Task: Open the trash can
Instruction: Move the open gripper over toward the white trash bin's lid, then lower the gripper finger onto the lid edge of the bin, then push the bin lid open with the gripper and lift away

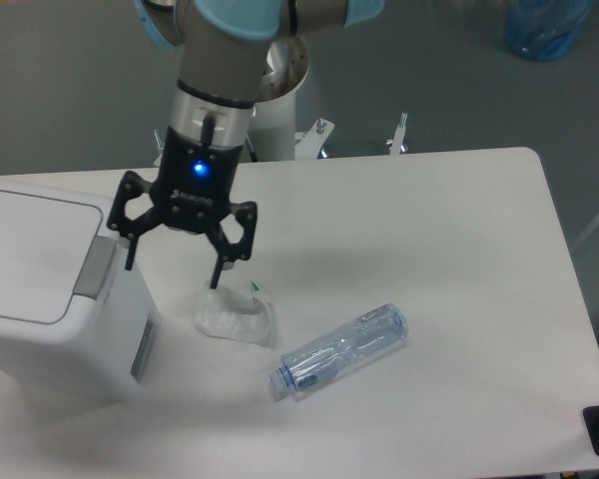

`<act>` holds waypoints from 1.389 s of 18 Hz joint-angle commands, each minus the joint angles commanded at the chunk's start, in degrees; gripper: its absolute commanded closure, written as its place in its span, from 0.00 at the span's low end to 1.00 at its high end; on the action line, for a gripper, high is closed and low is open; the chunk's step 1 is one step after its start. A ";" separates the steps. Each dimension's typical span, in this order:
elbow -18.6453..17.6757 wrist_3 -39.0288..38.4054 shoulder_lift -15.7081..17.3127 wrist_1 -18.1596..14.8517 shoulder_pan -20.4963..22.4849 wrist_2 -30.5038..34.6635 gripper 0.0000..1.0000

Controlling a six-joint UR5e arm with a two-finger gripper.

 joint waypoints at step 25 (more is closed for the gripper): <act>-0.79 -1.41 -0.79 -0.09 -1.93 0.26 0.00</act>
